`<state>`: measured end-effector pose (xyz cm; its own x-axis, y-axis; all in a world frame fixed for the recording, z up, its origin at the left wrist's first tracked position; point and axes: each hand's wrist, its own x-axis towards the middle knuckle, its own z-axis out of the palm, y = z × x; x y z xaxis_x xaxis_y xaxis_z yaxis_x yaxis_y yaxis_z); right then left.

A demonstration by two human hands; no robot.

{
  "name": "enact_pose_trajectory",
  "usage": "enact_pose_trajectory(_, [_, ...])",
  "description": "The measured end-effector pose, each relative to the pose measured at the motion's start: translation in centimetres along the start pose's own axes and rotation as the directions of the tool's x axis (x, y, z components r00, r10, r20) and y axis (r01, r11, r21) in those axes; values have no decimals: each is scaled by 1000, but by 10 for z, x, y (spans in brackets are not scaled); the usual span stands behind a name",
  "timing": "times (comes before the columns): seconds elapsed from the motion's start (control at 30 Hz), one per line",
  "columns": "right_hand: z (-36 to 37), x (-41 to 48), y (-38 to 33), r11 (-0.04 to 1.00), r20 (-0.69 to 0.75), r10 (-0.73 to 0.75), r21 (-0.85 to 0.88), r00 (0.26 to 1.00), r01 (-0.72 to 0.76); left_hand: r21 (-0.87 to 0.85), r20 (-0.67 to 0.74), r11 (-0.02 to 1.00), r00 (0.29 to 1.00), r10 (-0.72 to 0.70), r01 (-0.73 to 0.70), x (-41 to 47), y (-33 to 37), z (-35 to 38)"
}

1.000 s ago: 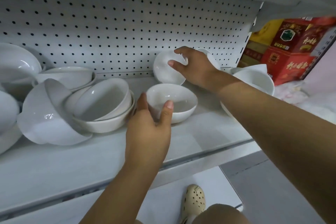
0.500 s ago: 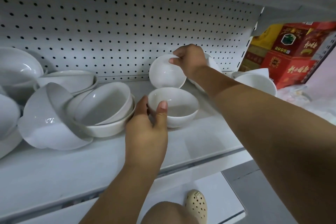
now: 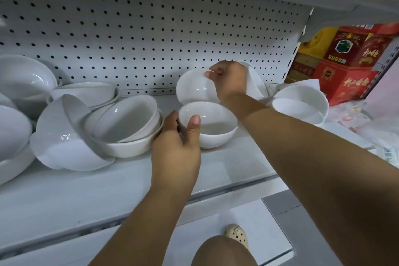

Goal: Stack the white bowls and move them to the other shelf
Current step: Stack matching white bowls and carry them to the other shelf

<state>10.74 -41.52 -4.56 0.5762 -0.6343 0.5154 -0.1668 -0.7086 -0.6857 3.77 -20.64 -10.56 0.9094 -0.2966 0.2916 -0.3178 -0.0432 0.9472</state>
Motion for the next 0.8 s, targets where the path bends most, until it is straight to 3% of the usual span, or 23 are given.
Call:
enact_pose_trajectory(0.2, [-23,2,-2,996,-177,26,86,984,-11,-2,15,1000,1000,-5,5,0,1,-1])
enact_pose_trajectory(0.37, [-40,1,-8,983,-236,51,181,970,-7,-17,7,1000,1000,-2,2,0,1,-1])
enact_pose_trajectory(0.8, [-64,-34,-19,976,-22,109,190,994,-103,-15,41,1000,999,14,-13,2,-3,-2])
